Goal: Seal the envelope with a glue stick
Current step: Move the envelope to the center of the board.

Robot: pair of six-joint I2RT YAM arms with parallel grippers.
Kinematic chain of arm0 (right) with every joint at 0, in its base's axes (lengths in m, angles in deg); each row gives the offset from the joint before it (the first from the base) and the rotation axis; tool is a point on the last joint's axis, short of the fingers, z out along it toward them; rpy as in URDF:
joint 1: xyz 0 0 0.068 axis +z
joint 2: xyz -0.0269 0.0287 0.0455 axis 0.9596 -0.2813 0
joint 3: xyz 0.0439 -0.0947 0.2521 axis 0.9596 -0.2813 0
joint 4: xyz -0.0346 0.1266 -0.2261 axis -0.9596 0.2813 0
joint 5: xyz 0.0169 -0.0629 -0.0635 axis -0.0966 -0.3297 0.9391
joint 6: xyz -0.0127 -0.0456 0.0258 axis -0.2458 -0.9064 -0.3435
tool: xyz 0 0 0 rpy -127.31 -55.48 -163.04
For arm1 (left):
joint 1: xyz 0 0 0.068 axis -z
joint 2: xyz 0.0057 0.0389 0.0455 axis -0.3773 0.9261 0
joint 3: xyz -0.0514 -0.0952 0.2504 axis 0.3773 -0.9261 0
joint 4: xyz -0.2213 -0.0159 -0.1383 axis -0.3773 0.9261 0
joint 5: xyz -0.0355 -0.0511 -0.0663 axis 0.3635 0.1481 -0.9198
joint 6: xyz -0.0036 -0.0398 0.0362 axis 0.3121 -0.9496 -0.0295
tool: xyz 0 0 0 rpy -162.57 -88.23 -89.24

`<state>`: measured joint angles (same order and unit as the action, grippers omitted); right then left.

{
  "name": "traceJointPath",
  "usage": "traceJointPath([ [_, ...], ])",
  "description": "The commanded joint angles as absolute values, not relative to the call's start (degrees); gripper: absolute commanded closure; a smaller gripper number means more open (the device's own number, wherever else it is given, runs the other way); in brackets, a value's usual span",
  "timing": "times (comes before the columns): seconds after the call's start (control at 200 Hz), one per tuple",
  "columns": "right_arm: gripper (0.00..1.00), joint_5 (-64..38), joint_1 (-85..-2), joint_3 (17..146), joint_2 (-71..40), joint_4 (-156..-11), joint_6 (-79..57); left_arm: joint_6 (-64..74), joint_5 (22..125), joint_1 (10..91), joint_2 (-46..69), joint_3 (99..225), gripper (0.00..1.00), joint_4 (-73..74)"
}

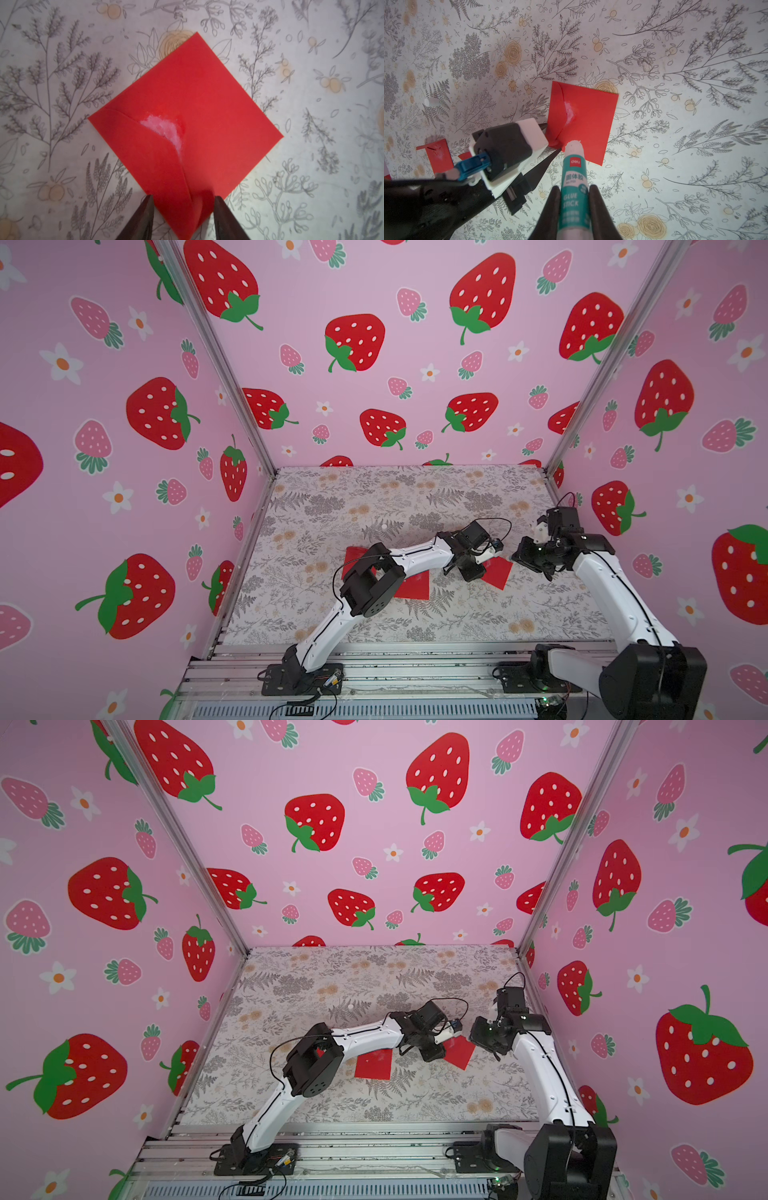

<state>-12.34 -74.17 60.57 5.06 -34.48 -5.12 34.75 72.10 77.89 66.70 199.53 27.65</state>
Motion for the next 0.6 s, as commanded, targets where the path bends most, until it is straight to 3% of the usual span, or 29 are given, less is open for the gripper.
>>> traceJointPath([
  [0.0,1.0,-11.8,-74.7,62.0,6.8,-33.7,-4.7,35.1,68.9,78.0,68.5,200.8,0.53,32.5],
  [0.305,1.0,-15.0,-74.7,62.6,7.2,-33.4,-4.5,37.2,72.7,75.3,51.2,189.2,0.51,32.7],
  [0.595,1.0,-15.7,-74.7,61.7,6.2,-35.1,-4.2,39.7,74.4,67.6,35.6,172.5,0.5,34.3],
])
